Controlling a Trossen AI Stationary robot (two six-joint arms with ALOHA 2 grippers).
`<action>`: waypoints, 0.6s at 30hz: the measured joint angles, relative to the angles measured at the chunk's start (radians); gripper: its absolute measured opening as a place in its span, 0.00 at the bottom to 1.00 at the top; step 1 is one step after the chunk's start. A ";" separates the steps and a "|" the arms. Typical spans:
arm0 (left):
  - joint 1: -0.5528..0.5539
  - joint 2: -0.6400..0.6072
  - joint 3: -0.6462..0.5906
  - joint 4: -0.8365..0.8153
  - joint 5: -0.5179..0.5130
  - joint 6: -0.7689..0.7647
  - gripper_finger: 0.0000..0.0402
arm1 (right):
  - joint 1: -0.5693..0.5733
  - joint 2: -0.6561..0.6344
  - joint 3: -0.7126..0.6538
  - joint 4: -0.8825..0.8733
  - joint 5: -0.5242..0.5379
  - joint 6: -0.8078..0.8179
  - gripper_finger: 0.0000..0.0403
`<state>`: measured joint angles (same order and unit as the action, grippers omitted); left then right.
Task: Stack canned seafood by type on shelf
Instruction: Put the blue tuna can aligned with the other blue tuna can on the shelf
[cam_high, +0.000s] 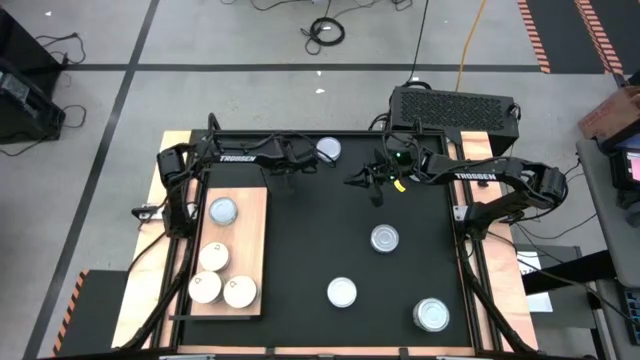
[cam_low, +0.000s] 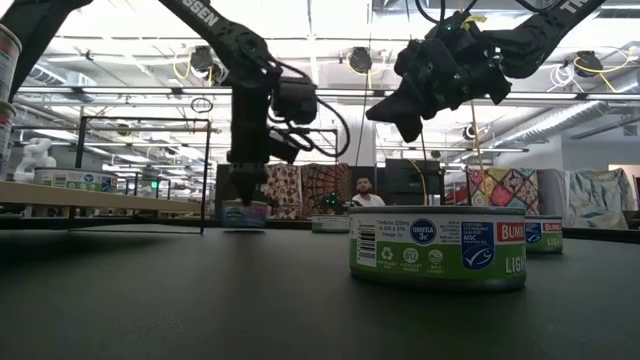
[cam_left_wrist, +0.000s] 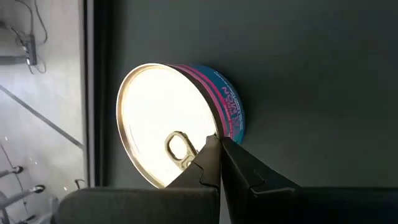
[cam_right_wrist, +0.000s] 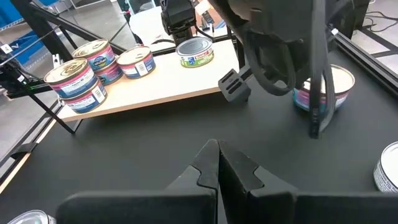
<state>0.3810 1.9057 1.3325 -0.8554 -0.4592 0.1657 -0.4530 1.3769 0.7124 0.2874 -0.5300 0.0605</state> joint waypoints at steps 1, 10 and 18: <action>-0.007 0.000 0.007 -0.006 -0.006 0.000 0.01 | 0.000 0.000 0.000 0.000 0.000 0.000 0.00; -0.085 -0.001 0.090 -0.060 -0.048 0.002 0.01 | 0.003 0.000 0.000 -0.001 0.000 0.000 0.00; -0.157 -0.001 0.162 -0.100 -0.066 -0.003 0.01 | 0.004 0.000 0.000 -0.005 -0.003 -0.017 0.00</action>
<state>0.2240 1.9045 1.4948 -0.9550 -0.5250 0.1623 -0.4492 1.3769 0.7124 0.2823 -0.5327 0.0439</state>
